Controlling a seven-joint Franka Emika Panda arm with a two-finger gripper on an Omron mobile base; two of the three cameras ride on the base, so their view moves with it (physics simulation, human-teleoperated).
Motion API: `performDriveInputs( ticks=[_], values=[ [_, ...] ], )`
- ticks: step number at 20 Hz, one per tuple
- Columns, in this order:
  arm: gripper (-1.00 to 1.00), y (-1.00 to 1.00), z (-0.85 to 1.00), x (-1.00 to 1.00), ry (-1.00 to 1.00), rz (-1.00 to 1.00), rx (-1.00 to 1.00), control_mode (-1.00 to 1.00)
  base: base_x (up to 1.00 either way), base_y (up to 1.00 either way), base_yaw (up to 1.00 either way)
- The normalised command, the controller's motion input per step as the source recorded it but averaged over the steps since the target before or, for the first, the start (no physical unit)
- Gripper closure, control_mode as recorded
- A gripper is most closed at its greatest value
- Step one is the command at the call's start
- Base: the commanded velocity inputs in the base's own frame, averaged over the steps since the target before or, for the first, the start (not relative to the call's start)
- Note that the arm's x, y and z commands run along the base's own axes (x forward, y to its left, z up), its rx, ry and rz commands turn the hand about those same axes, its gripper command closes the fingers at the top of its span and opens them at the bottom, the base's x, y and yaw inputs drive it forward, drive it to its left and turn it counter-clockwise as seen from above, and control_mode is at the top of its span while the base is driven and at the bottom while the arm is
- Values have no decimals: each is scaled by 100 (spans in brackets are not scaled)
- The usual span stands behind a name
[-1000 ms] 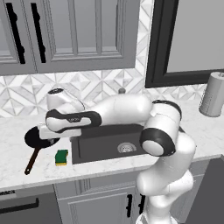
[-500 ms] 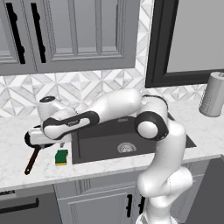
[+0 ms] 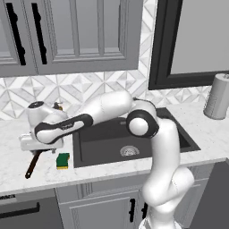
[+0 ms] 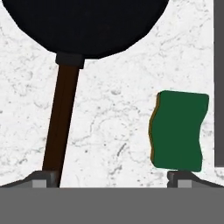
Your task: Pick the pan and sponge and place them into the sink. Then turn on the water.
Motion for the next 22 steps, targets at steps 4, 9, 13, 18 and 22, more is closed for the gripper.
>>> performDriveInputs(
  ticks=[4,9,13,18,22],
  values=[
    [-100,10,-14,1,0,0,0,-100,0,0,0],
    [-100,15,-26,3,0,0,0,-100,0,0,0],
    [-100,6,-30,5,0,0,0,-100,0,0,0],
    [-100,4,-23,10,0,0,0,-100,0,0,0],
    [-100,11,-19,13,0,0,0,-100,0,0,0]
  ],
)
